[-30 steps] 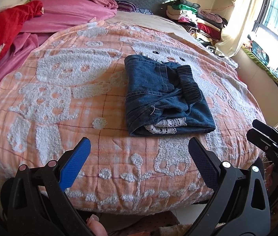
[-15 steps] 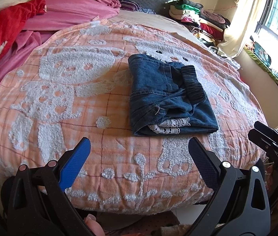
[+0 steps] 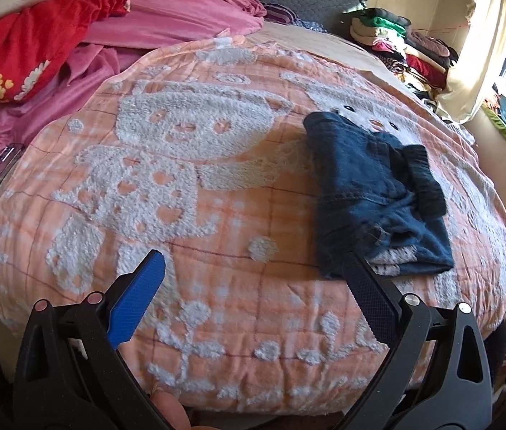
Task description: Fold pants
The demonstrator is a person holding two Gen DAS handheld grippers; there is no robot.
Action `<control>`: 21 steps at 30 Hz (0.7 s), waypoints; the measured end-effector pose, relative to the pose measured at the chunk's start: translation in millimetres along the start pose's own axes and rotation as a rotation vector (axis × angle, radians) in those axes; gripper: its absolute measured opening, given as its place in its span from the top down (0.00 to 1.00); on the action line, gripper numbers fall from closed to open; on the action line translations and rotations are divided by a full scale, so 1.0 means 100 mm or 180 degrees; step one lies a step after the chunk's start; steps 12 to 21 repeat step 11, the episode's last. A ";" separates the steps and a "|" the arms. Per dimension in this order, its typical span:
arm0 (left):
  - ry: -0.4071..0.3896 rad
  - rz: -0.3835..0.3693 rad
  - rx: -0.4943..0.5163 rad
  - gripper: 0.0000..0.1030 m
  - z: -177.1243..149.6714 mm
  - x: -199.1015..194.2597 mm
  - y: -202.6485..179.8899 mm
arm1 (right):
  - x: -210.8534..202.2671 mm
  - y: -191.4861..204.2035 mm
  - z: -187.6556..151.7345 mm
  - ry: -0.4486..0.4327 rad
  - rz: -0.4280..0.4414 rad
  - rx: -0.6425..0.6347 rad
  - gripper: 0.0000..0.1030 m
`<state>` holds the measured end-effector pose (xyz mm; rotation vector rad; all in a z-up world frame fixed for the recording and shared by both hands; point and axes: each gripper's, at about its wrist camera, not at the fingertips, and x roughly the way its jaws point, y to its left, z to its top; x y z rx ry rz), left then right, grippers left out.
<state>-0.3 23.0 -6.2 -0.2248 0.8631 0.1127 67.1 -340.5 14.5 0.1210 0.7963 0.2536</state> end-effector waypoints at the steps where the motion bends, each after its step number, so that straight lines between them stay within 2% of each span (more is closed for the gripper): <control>1: 0.0016 0.0103 -0.0044 0.09 0.08 0.08 0.11 | 0.00 -0.19 0.06 -0.0032 -0.0128 0.0074 0.05; 4: 0.0156 0.0683 -0.0208 0.09 0.39 0.43 0.57 | 0.08 -0.86 0.28 -0.0067 -0.0521 0.0232 0.05; 6: 0.0182 0.0939 -0.0333 0.09 0.62 0.68 0.92 | 0.23 -1.33 0.42 0.0027 -0.0848 0.0290 0.05; 8: 0.0284 0.1095 -0.0452 0.09 0.83 0.94 1.22 | 0.44 -1.82 0.54 0.0138 -0.1090 0.0363 0.05; 9: 0.0289 0.1147 -0.0519 0.09 0.93 1.08 1.37 | 0.56 -2.04 0.60 0.0187 -0.1116 0.0426 0.05; 11: 0.0271 0.1138 -0.0480 0.08 1.01 1.29 1.55 | 0.82 -2.47 0.70 0.0353 -0.1326 0.0590 0.05; 21: 0.0271 0.1138 -0.0480 0.08 1.01 1.29 1.55 | 0.82 -2.47 0.70 0.0353 -0.1326 0.0590 0.05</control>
